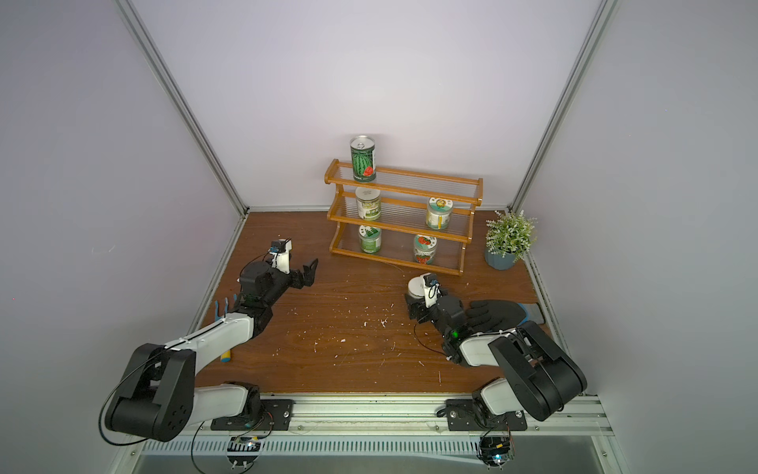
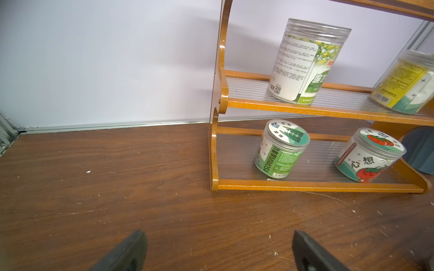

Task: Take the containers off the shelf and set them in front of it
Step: Place the container at the center of the board.

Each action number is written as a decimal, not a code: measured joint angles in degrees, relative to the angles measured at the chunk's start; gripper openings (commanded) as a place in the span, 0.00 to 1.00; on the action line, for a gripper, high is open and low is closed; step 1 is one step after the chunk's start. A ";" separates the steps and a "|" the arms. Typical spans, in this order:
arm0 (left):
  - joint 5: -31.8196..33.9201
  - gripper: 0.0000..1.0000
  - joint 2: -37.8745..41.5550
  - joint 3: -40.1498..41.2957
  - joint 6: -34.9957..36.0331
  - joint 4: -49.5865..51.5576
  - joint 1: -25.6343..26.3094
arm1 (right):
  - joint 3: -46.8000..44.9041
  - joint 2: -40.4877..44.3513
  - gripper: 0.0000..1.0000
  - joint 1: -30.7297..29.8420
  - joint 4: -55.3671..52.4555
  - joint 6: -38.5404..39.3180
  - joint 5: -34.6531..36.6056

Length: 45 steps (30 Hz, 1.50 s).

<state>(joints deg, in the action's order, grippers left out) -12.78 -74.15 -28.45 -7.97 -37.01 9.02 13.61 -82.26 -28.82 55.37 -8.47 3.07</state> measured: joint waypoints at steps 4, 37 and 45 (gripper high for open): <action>0.02 0.99 0.24 0.13 0.24 0.00 0.00 | 0.02 -0.04 0.77 0.00 -0.13 -0.52 0.04; -0.98 0.99 -0.11 -3.72 2.03 1.97 3.17 | 3.82 22.75 0.99 -3.37 -15.30 -1.81 5.62; -5.31 0.99 -4.63 -17.92 5.51 5.42 4.96 | 6.10 23.85 0.99 -3.48 -19.71 -1.79 3.93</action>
<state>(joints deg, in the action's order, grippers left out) -18.09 -78.78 -46.37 -2.46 -31.59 13.98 19.70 -58.41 -32.29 35.66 -10.26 7.01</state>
